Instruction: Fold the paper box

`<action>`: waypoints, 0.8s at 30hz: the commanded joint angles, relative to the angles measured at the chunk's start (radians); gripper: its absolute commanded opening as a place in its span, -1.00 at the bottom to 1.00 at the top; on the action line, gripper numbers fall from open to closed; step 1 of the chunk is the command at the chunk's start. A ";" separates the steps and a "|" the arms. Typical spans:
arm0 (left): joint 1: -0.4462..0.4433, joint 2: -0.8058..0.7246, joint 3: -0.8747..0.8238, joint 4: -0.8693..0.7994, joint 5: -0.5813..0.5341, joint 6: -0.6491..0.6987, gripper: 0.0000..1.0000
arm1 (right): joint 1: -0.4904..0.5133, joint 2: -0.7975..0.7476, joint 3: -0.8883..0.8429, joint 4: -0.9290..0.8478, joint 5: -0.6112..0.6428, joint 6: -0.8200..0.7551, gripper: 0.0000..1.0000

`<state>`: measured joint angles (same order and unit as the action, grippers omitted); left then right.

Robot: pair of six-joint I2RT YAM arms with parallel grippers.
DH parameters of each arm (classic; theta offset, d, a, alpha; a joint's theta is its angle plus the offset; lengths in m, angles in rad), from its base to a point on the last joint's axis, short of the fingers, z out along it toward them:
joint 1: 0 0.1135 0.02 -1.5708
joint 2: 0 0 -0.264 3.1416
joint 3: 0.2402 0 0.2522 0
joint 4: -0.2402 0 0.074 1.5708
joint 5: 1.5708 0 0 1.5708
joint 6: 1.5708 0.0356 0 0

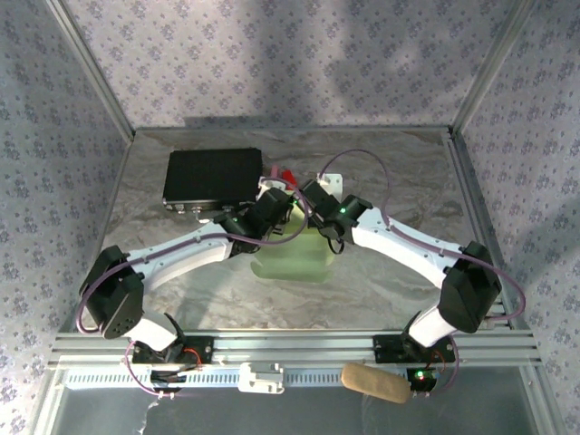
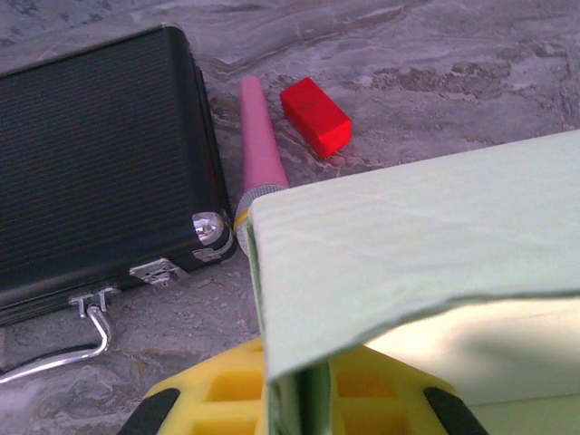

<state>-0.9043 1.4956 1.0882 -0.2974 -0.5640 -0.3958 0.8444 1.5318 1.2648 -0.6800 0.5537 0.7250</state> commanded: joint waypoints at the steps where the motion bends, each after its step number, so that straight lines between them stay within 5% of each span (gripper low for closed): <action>1: -0.016 -0.003 0.040 -0.024 -0.074 -0.013 -0.76 | 0.024 0.005 0.035 -0.045 0.017 0.024 -1.00; 4: -0.009 -0.045 0.017 0.001 0.011 0.000 -0.19 | 0.019 0.002 0.032 -0.049 0.017 0.029 -1.00; 11: 0.008 -0.189 -0.053 0.016 0.189 0.037 0.16 | 0.009 0.010 0.034 -0.058 0.007 0.037 -1.00; 24: 0.109 -0.221 -0.162 0.035 0.352 0.082 0.08 | 0.004 0.010 0.040 -0.051 -0.017 0.035 -1.00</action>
<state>-0.8040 1.2610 0.9230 -0.2909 -0.2672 -0.3428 0.8490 1.5356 1.2709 -0.7086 0.5400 0.7383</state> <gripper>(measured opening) 0.545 0.091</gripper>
